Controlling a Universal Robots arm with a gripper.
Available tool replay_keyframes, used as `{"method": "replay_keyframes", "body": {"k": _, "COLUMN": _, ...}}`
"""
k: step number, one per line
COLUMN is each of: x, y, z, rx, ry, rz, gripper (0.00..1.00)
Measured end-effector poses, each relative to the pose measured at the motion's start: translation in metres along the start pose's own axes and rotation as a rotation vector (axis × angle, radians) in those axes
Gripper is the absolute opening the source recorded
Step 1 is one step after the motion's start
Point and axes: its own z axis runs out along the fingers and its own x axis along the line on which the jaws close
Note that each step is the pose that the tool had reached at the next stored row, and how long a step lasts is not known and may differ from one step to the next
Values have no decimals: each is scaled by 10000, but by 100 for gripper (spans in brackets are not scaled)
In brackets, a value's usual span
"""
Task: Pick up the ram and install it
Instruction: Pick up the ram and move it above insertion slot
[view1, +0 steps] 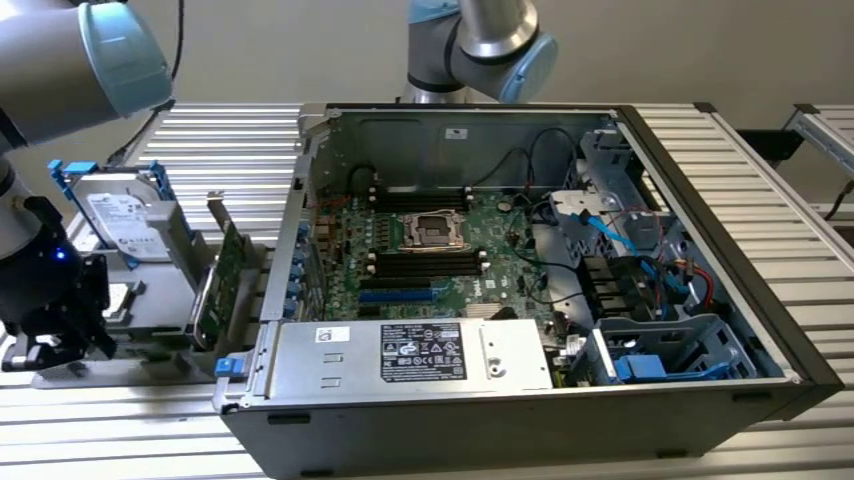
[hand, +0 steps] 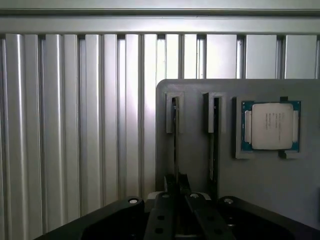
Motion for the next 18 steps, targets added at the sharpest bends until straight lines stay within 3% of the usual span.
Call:
{"method": "replay_keyframes", "body": {"k": 10, "x": -12, "y": -30, "z": -455, "rx": -15, "ry": 0, "rz": 0, "gripper": 14}}
{"method": "replay_keyframes", "body": {"k": 14, "x": -17, "y": -133, "z": -635, "rx": -31, "ry": 0, "rz": 0, "gripper": 14}}
{"method": "replay_keyframes", "body": {"k": 18, "x": -21, "y": -305, "z": -822, "rx": -35, "ry": 0, "rz": 0, "gripper": 14}}
